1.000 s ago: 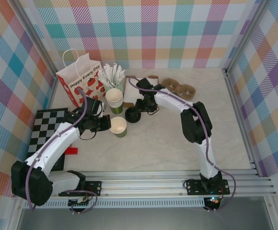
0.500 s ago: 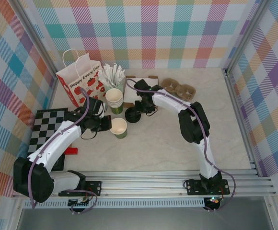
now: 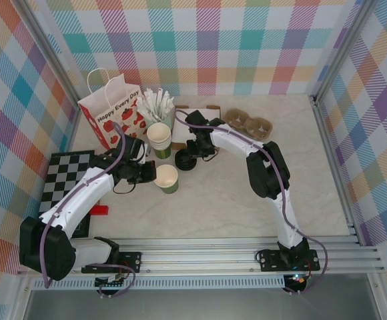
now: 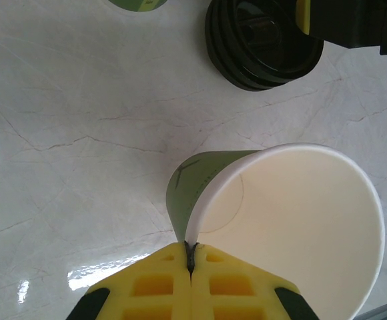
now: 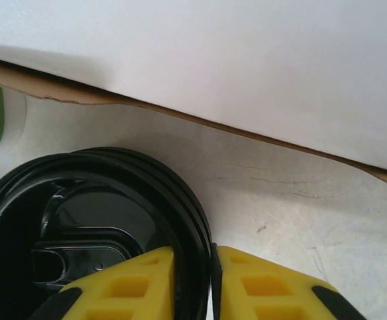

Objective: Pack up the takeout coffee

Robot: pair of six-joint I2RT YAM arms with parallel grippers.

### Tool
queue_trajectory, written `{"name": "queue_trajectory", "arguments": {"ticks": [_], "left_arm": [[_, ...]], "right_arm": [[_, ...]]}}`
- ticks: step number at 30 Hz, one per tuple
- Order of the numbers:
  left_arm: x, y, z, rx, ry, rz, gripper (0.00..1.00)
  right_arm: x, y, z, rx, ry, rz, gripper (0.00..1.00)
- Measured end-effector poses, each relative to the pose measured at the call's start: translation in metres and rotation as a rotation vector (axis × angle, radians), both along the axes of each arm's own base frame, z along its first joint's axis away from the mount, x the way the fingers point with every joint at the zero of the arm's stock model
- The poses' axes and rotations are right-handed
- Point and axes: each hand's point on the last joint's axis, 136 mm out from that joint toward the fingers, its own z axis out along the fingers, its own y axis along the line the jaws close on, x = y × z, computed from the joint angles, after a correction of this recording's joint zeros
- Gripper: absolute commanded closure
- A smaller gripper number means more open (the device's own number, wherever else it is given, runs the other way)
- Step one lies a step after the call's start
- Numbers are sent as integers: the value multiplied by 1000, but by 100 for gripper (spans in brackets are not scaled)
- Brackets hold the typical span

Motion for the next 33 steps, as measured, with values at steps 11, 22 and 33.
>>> {"name": "queue_trajectory", "arguments": {"ticks": [11, 22, 33], "left_arm": [[-4, -9, -5, 8, 16, -35, 100], [-3, -38, 3, 90, -14, -115, 100], [-4, -80, -14, 144, 19, -192, 100]], "right_arm": [[1, -10, 3, -65, -30, -6, 83], [2, -19, 52, -43, -133, -22, 84], [-1, -102, 57, -125, -150, -144, 86]]}}
